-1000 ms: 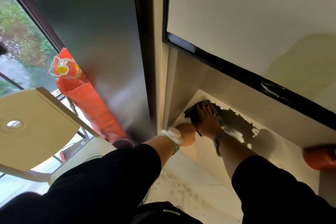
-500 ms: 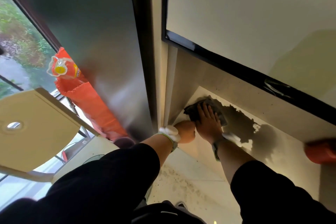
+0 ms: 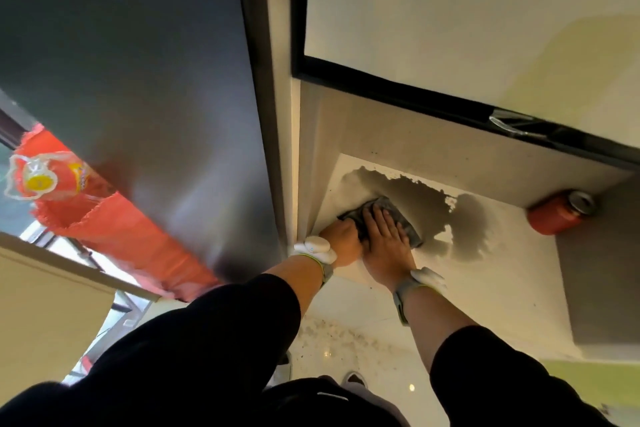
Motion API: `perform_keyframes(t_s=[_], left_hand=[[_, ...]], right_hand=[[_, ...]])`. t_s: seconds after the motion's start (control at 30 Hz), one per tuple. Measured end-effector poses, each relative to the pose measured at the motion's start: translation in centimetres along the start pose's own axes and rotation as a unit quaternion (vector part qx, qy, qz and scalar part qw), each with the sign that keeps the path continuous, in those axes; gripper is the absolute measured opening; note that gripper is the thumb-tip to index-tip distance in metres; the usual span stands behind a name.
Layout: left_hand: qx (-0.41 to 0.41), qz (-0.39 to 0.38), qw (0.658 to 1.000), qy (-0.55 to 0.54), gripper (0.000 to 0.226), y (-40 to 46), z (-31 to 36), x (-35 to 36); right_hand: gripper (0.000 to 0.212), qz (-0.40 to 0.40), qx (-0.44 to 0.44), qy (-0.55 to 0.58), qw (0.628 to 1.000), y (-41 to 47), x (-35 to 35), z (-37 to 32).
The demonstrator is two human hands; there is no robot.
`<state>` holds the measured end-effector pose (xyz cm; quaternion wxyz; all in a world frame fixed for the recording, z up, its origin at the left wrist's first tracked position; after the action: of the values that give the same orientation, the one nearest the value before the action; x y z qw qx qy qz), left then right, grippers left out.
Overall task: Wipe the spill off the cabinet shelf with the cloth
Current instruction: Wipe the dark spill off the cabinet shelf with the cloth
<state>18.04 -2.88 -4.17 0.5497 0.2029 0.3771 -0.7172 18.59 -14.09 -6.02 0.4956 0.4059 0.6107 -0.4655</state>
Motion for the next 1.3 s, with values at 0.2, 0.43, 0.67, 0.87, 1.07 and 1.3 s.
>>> perform_keyframes(t_s=[0.2,0.43,0.67,0.87,1.07,1.3], left_hand=[[0.019,-0.047,0.996,0.074,0.030,0.8,0.2,1.2],[0.003,-0.066,0.993,0.098,0.031,1.4,0.0,2.0],[-0.010,-0.061,0.988,0.143,0.032,1.8,0.3,2.4],[-0.047,-0.059,0.985,0.156,0.036,1.9,0.7,2.6],[-0.052,-0.017,0.981,0.184,0.033,0.4,1.9,2.2],[-0.005,0.053,0.978,0.204,0.044,-1.0,5.9,3.9]], right_hand=[[0.064,0.000,0.072,0.022,0.997,-3.2,0.7,3.1],[0.067,-0.006,0.162,0.042,0.986,-5.9,0.8,7.4],[0.069,-0.013,0.208,0.047,0.977,-7.4,1.0,10.6],[0.071,-0.016,0.219,0.051,0.974,-8.8,0.8,14.4],[0.071,-0.010,0.195,0.042,0.980,-9.3,0.7,16.6],[0.073,0.005,0.203,0.042,0.978,-9.5,0.7,17.6]])
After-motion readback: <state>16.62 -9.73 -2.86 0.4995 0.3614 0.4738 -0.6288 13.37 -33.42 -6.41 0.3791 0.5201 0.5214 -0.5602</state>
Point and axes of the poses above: each hand's wrist, its own y-axis towards the middle knuckle, its own x-axis out of the palm, z = x × y, the point moved 10 cm from there along y, towards the middle knuckle, and after that the axes turned 9 degrees about -y, right-handed, at the moved point
